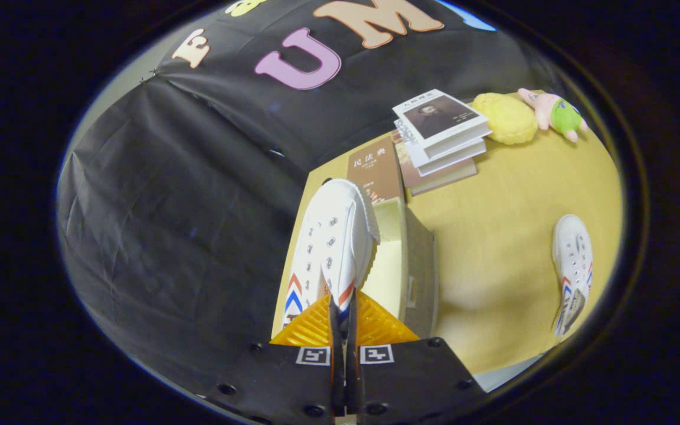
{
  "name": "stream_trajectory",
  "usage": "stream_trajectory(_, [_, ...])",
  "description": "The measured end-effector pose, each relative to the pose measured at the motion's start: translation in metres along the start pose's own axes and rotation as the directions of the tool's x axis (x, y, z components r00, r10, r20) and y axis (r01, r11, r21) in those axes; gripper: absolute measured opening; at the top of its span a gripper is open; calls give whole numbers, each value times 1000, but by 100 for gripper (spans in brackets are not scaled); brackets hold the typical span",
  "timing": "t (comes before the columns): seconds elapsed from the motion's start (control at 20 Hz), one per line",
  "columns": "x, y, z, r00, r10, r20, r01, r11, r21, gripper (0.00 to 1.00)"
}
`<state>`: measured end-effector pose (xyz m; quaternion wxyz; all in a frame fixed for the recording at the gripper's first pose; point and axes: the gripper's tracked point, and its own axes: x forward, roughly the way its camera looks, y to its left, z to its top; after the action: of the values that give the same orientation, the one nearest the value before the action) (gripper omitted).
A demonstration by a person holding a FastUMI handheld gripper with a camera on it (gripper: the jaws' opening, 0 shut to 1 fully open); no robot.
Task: Open the storage box then place both shoes into the box .Put the left shoe in first, then the right shoe, with the right side of both shoes facing outward in a uniform manner.
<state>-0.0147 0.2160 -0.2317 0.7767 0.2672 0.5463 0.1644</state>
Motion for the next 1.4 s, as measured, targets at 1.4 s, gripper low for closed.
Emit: stream_trajectory(1.4, [131, 15, -66, 975, -135, -179, 128, 991, -48, 40])
